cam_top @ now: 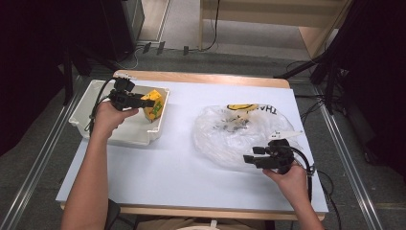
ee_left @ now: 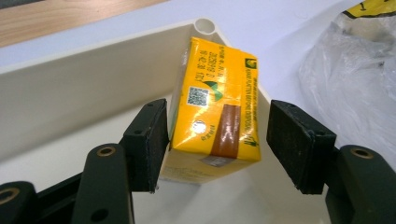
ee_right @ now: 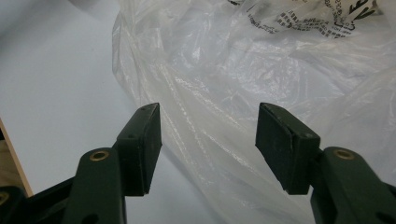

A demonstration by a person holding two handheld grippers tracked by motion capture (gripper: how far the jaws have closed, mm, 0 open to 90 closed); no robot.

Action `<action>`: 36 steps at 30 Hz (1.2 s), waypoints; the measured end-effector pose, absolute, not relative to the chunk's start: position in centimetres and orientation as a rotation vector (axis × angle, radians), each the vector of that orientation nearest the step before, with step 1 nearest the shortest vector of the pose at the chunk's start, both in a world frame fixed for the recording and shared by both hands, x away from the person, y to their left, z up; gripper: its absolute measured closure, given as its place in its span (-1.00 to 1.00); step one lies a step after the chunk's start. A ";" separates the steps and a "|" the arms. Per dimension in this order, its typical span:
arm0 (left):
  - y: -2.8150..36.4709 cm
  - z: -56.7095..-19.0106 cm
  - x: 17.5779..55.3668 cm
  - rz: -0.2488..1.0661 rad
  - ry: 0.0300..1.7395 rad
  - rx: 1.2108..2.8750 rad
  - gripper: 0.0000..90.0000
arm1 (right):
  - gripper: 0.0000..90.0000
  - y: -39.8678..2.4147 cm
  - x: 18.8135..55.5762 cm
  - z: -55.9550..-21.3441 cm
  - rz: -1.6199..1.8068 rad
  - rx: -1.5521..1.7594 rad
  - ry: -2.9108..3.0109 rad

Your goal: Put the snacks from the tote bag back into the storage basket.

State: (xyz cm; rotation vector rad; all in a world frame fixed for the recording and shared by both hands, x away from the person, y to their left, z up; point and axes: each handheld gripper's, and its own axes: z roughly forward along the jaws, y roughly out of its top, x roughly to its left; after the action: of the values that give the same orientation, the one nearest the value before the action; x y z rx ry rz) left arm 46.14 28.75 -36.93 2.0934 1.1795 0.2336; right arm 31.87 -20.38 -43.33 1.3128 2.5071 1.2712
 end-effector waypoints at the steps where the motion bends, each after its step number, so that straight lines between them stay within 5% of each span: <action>1: 28.8 -36.8 46.1 0.234 1.181 2.097 -0.12 | -0.08 -20.4 31.9 -43.3 1.270 1.312 2.507; 22: 30.8 -34.9 43.6 0.286 1.172 2.095 0.06 | -0.07 -20.0 32.1 -43.2 1.268 1.288 2.518; 36: 30.9 -36.3 42.4 0.230 1.082 2.118 0.95 | -0.07 -19.7 32.3 -43.2 1.269 1.276 2.525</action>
State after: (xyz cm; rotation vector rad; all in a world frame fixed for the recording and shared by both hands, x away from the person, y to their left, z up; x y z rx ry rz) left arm 42.41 30.93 -36.27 2.1180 1.0825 0.2301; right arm 32.35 -19.69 -43.15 1.2763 2.5251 1.2688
